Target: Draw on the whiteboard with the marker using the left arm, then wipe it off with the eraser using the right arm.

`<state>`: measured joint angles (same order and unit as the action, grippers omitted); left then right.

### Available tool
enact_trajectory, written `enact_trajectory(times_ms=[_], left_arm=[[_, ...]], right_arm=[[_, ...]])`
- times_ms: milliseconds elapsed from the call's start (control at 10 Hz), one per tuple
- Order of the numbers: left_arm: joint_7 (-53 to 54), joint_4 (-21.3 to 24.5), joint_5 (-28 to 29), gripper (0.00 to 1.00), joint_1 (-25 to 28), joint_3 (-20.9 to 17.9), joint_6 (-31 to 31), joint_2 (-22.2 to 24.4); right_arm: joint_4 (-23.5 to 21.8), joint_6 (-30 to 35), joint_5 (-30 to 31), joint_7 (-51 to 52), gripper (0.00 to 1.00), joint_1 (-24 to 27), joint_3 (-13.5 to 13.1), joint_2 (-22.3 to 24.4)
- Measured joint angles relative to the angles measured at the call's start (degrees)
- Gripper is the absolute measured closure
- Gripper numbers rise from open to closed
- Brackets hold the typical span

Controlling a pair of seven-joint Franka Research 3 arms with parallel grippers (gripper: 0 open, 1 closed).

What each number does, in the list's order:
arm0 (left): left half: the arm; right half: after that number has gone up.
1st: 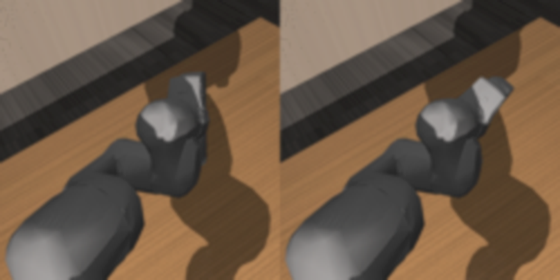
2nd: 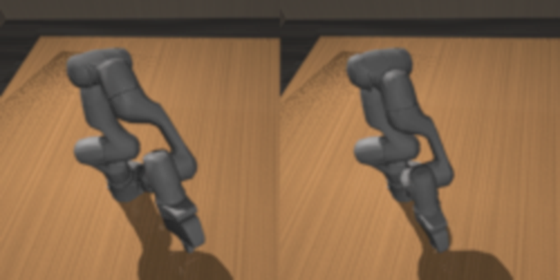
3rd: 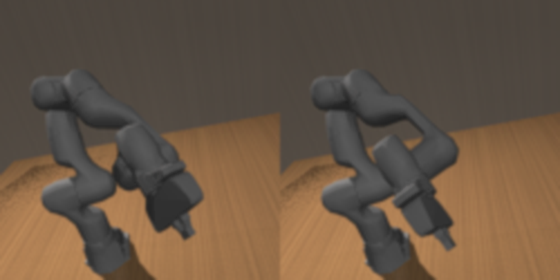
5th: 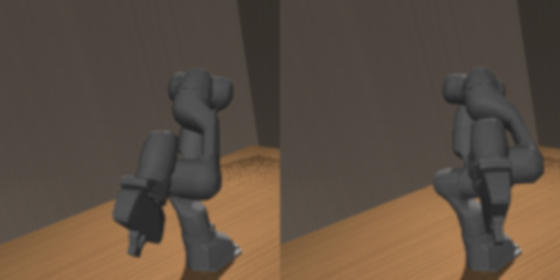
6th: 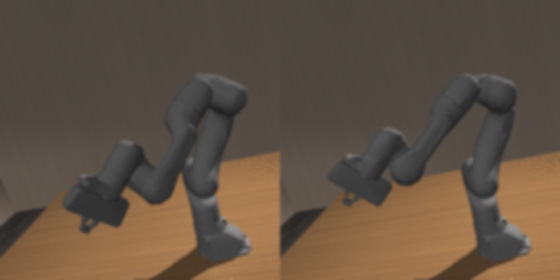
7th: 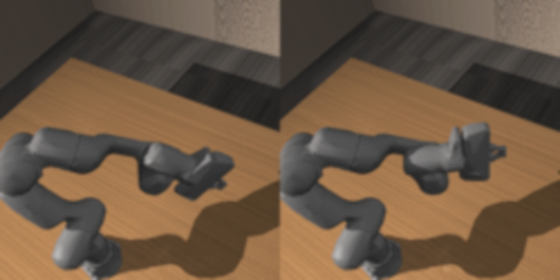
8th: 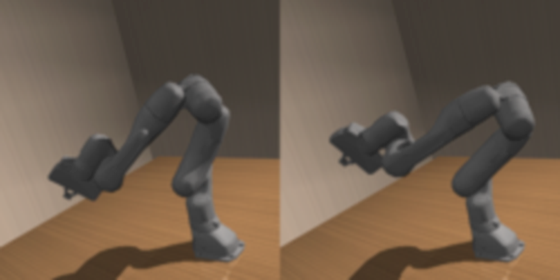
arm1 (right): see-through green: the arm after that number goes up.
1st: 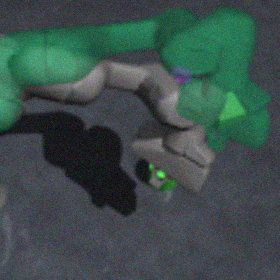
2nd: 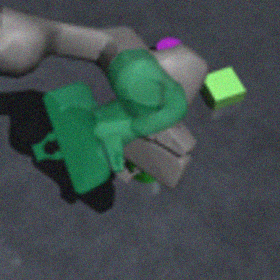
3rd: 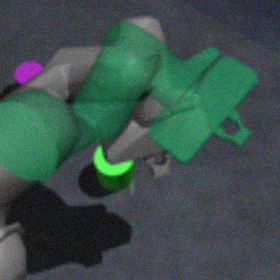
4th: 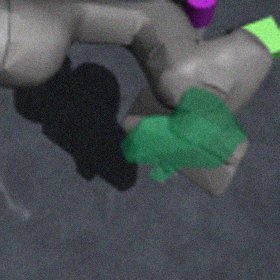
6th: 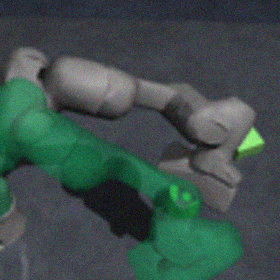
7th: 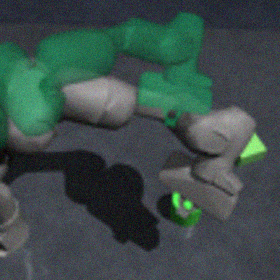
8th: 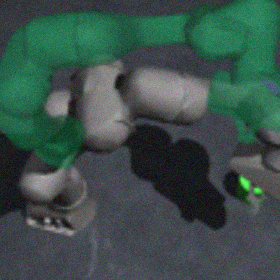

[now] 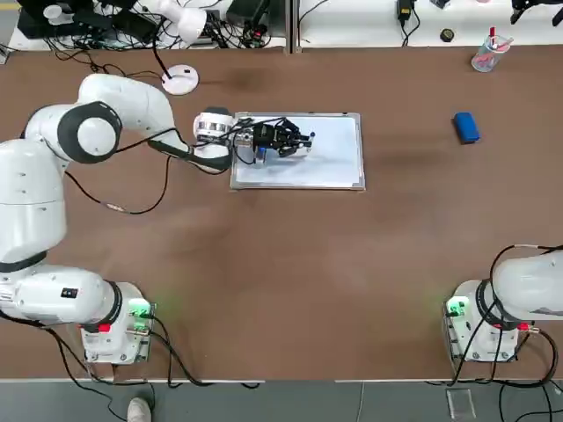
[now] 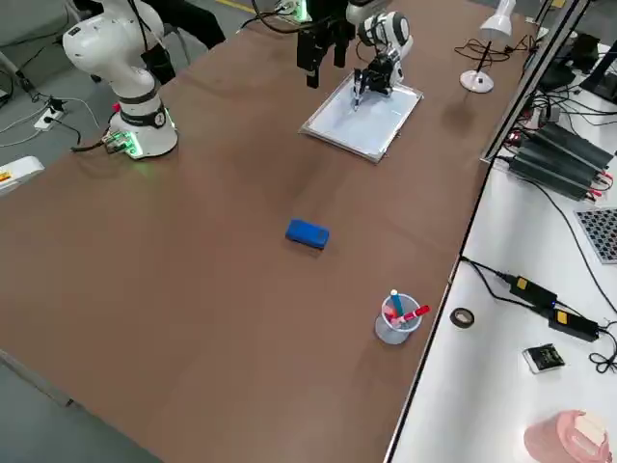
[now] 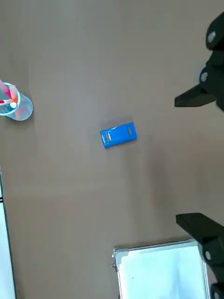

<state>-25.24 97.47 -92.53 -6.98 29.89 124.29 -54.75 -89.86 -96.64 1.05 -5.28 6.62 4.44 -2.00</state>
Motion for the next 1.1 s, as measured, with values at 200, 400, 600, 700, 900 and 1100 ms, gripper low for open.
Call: enact_trajectory(times_ms=[200,400,600,700,900,1100], left_arm=[[0.0,-0.5,0.0,0.83,-0.3,-0.4,0.0,0.0],[0.0,-0.7,0.1,0.83,-0.6,-0.6,0.0,0.0],[0.1,-1.3,0.3,0.83,-0.7,-1.2,-0.1,0.0],[0.0,-1.5,0.6,0.83,-0.6,-1.5,-0.1,0.1],[0.0,-1.7,1.8,0.83,-0.2,-1.8,-0.4,0.3],[-0.1,-1.6,2.3,0.83,0.2,-1.9,-0.5,0.3]], right_arm=[[0.0,0.0,0.0,0.0,0.0,0.0,0.0,0.0],[0.0,-0.2,0.0,0.0,0.0,0.0,0.0,0.0],[0.0,-0.4,0.0,0.0,0.0,0.0,0.0,0.0],[0.0,-0.5,0.0,0.0,0.0,0.0,0.0,0.0],[0.0,-0.5,0.0,0.0,0.0,0.0,-0.1,0.0],[0.0,-0.5,0.0,0.0,0.0,0.0,-0.1,0.0]])
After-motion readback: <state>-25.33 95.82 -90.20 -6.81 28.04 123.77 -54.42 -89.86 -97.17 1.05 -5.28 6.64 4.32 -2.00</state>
